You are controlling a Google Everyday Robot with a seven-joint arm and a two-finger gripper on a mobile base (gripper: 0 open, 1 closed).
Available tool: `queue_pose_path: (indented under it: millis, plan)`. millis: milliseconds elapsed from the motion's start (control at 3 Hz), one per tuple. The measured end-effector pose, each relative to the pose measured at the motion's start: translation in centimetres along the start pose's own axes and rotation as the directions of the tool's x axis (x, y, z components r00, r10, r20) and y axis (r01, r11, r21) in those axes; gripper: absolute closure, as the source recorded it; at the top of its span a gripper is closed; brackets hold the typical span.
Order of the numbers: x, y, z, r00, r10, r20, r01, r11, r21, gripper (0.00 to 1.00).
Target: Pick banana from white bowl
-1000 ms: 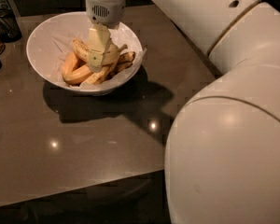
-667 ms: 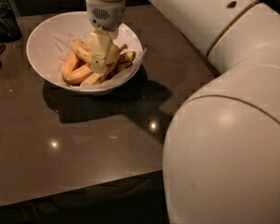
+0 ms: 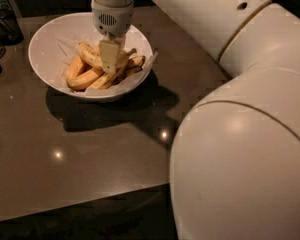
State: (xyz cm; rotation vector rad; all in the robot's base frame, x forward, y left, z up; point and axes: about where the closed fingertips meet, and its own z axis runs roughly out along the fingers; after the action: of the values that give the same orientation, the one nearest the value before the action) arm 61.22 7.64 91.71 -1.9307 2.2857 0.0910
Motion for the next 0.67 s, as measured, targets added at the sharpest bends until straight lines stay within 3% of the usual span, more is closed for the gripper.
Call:
queue_pose_path:
  millis: [667]
  plan:
    - [-0.1, -0.2, -0.26, 1.0, -0.002, -0.006, 0.002, 1.0, 0.0, 0.91]
